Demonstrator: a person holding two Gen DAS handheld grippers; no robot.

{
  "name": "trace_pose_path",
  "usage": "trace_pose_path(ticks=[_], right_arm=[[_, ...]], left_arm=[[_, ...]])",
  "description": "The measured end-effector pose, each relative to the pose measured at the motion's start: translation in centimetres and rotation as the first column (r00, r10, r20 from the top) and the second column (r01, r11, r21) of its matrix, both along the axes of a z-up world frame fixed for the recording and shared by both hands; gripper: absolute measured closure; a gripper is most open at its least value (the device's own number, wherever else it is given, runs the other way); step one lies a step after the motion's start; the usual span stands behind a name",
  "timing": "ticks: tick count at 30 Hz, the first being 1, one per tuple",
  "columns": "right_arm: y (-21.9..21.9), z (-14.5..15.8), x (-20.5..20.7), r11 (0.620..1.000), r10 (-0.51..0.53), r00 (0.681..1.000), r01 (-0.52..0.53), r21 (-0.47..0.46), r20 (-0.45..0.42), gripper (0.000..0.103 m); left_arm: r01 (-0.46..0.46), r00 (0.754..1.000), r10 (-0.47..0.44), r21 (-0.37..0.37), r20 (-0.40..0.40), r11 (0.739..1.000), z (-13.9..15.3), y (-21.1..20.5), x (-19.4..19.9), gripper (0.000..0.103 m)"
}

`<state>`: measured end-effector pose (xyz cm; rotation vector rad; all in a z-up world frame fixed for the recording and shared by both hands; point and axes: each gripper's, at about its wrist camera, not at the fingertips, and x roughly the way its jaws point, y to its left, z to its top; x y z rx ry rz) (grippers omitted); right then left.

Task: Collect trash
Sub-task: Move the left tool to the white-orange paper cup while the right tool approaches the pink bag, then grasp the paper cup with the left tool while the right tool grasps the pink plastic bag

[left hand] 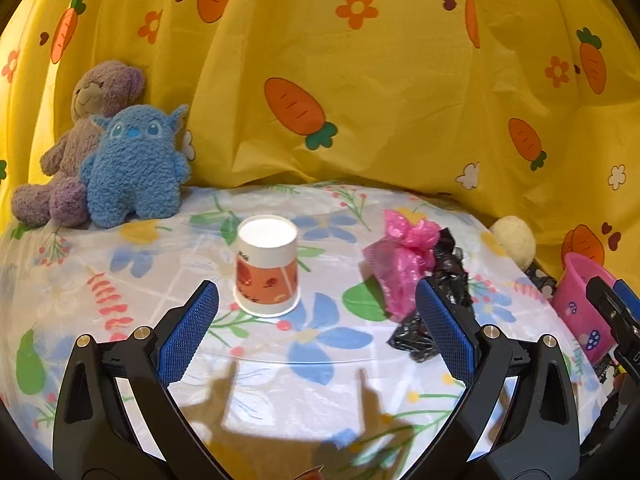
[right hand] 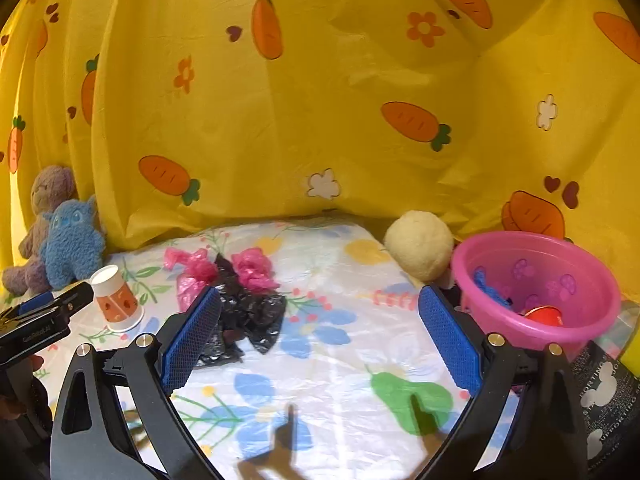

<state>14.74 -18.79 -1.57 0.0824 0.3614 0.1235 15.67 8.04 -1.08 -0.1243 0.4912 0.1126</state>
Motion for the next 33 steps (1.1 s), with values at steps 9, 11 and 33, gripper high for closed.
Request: trace_pose_path(ticks=[9,11,33], right_arm=[[9.0,0.1,5.0,0.978,0.186,0.982,-0.188,-0.090,-0.032,0.008],[10.5,-0.1,6.6,0.975,0.195,0.980,-0.198,-0.105,-0.042,0.008],[13.8,-0.5,12.4,0.956,0.272,0.959,-0.278,-0.089,-0.077,0.088]], left_arm=[[-0.107,0.994,0.107,-0.002,-0.002,0.994,0.0,4.9,0.8,0.006],[-0.157,0.988,0.157,0.008,0.002,0.987,0.1,6.2,1.1,0.006],[-0.064,0.996,0.066,0.024,-0.062,0.998,-1.9,5.7,4.3,0.006]])
